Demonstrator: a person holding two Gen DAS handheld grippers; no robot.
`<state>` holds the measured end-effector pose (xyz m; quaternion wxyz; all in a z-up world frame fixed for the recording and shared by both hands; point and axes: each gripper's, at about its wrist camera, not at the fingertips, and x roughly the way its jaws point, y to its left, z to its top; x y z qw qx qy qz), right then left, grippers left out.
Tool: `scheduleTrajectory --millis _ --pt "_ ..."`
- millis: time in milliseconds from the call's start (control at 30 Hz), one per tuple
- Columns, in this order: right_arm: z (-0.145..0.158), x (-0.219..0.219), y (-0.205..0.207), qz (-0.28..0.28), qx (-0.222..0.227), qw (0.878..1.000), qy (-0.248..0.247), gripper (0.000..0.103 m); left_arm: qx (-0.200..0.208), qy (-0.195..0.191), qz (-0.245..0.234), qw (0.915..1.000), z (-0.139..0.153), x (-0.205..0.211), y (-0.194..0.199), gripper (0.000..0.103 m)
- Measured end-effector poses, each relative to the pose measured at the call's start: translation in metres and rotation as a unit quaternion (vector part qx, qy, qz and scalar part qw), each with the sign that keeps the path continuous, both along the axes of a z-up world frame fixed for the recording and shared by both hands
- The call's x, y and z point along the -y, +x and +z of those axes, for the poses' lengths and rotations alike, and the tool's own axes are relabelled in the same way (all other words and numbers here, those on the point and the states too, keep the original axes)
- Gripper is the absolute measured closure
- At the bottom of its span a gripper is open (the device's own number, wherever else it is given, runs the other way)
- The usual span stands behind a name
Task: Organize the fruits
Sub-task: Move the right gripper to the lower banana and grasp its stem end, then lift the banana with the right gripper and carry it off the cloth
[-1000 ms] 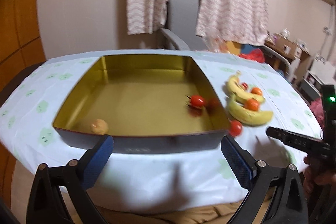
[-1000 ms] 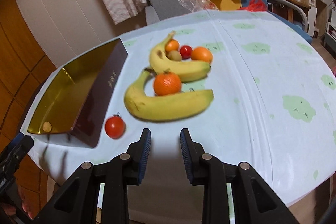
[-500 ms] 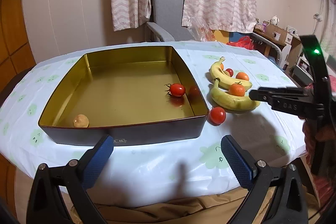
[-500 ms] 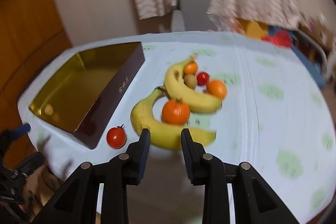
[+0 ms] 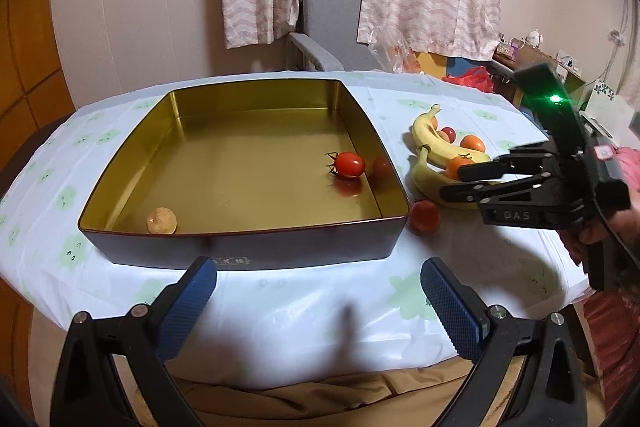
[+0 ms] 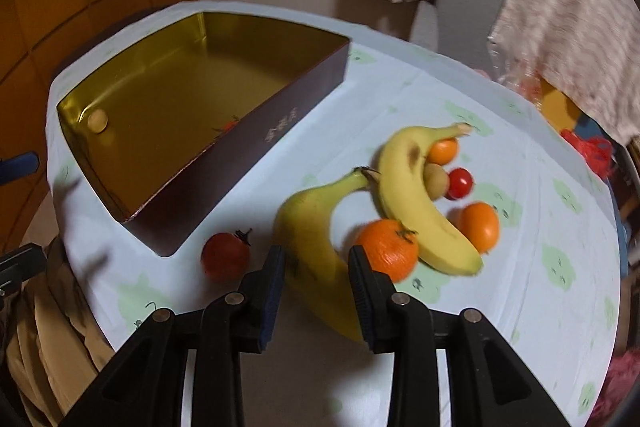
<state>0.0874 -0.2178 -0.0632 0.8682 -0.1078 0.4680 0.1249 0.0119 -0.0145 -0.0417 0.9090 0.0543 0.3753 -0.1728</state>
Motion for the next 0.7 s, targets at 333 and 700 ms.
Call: scheduleTrajectory --millis 333,700 --pt "-0.012 -0.016 0.002 0.026 0.001 0.999 -0.048 0.064 0.002 0.003 -0.014 0.9999 0.003 0.007 -0.004 0.000" --pt "0.010 0.009 -0.055 -0.024 0.075 0.997 0.017 0.070 0.000 0.006 -0.041 0.9991 -0.001 0.027 -0.007 0.000"
